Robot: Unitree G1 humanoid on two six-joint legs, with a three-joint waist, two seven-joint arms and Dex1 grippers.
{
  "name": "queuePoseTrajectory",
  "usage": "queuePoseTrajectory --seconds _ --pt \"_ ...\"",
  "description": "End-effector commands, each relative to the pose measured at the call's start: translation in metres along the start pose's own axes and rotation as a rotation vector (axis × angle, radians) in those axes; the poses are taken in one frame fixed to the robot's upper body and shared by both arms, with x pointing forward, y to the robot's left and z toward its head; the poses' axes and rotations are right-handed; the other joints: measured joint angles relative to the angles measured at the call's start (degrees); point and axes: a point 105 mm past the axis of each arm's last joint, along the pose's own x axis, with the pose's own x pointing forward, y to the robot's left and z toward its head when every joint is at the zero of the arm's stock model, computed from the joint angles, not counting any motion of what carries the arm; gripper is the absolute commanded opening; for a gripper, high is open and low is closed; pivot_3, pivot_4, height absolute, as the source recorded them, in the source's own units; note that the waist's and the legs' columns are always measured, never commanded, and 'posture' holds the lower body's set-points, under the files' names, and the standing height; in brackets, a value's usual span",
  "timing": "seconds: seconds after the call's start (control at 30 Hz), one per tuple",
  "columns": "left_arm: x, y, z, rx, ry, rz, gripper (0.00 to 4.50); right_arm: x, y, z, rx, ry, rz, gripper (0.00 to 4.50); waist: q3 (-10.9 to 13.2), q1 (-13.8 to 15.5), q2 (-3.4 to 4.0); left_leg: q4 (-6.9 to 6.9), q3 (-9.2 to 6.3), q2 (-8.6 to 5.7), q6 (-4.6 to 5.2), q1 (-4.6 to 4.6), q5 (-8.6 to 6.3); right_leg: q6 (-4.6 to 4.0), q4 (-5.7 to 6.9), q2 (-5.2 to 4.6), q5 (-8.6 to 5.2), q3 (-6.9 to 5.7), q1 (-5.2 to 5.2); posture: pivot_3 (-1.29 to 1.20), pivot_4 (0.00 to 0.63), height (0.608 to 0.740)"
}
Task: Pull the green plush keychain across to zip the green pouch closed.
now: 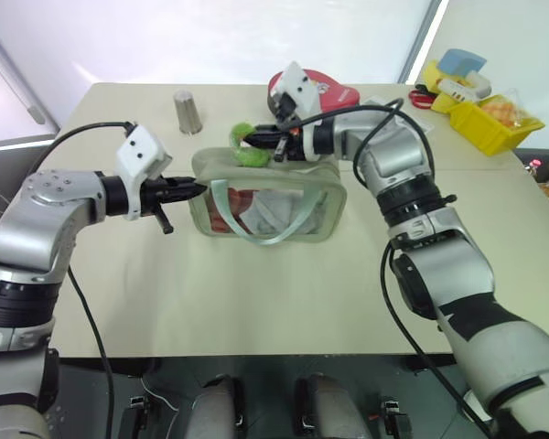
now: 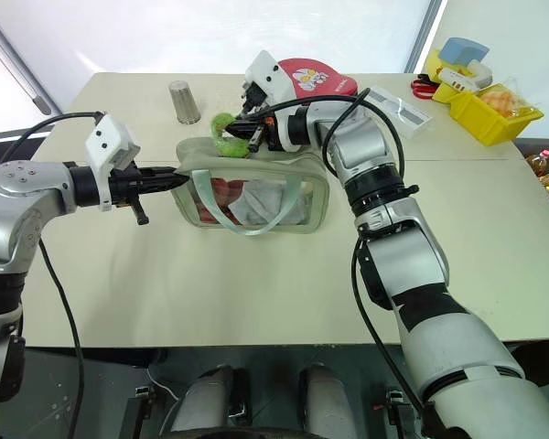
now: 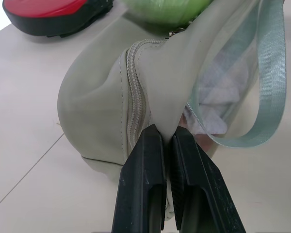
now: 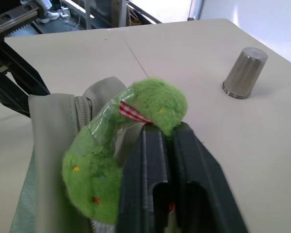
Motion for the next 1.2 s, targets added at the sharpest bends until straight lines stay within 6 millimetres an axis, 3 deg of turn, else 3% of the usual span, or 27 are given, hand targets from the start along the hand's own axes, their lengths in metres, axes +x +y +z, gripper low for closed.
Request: queuePoseTrajectory --seconds 0.03,0.2,0.37,0.57,0.67,0.73,0.83,1.0,1.1,1.2 --pt "-0.003 0.004 0.007 0.029 -0.015 0.022 0.0 -0.016 -0.011 0.022 -0.028 -0.06 -0.067 0.05 0.0 0.0 0.0 0.0 0.0 0.0 0.0 0.0 0.0 0.0 0.0 0.0 0.0 0.0 0.0 0.0 0.15 0.74" --pt "-0.003 0.004 0.007 0.026 -0.017 0.02 0.0 -0.056 -0.033 0.029 -0.071 -0.039 -0.203 0.05 0.0 0.1 0.0 0.0 0.0 -0.01 0.0 -0.01 0.0 0.0 -0.01 -0.02 0.0 0.0 0.0 0.0 0.15 0.74" --pt "-0.004 0.001 0.004 0.016 -0.011 0.011 0.0 -0.118 -0.06 0.022 -0.141 0.071 -0.431 0.05 0.0 0.4 0.0 0.0 -0.01 -0.03 0.0 -0.02 0.0 0.0 -0.02 -0.04 0.0 0.0 0.0 0.0 0.15 0.74" --pt "-0.006 0.003 0.003 0.011 -0.004 0.014 0.0 -0.175 -0.069 -0.007 -0.25 0.274 -0.637 0.05 0.0 0.1 0.0 -0.02 0.0 -0.01 0.0 0.01 0.0 0.0 -0.03 -0.03 0.0 0.0 0.0 0.0 0.15 0.74" --pt "-0.005 0.002 0.003 0.01 -0.003 0.008 0.0 -0.193 -0.071 -0.042 -0.245 0.395 -0.709 0.05 0.0 0.1 0.0 -0.02 0.02 0.01 0.0 0.02 0.0 0.0 -0.02 0.0 0.0 0.01 -0.01 0.0 0.15 0.74" --pt "-0.003 0.001 0.004 0.009 -0.004 0.003 0.0 -0.191 -0.065 -0.071 -0.208 0.451 -0.705 0.05 0.0 0.2 0.0 -0.02 0.01 0.01 0.0 0.02 0.0 0.0 -0.03 0.0 0.0 0.01 0.0 0.0 0.15 0.74" --pt "-0.002 0.001 0.005 0.011 -0.005 -0.006 0.0 -0.174 -0.047 -0.119 -0.079 0.47 -0.664 0.05 0.0 0.1 0.0 0.0 0.02 0.0 0.0 0.01 0.0 0.0 -0.04 0.0 0.0 0.02 0.02 0.0 0.15 0.74" --pt "0.0 0.001 0.006 0.015 -0.004 -0.014 0.0 -0.146 -0.021 -0.175 0.068 0.478 -0.611 0.05 0.0 0.0 0.01 -0.01 0.02 0.01 -0.06 0.06 0.03 0.0 -0.03 0.09 0.0 0.03 0.03 0.0 0.15 0.74" --pt "0.0 -0.001 0.006 0.013 -0.004 -0.015 0.0 -0.135 -0.009 -0.189 0.085 0.47 -0.573 0.05 0.0 0.1 0.01 0.0 0.01 0.0 -0.06 0.06 0.03 0.0 -0.03 0.08 0.0 0.03 0.06 0.0 0.15 0.74" --pt "-0.001 0.0 0.006 0.01 -0.006 -0.008 0.0 -0.131 -0.014 -0.18 0.095 0.425 -0.592 0.05 0.0 0.1 0.01 0.01 0.0 0.0 -0.06 0.11 0.03 0.0 -0.03 0.08 0.0 0.03 0.12 0.0 0.15 0.74"
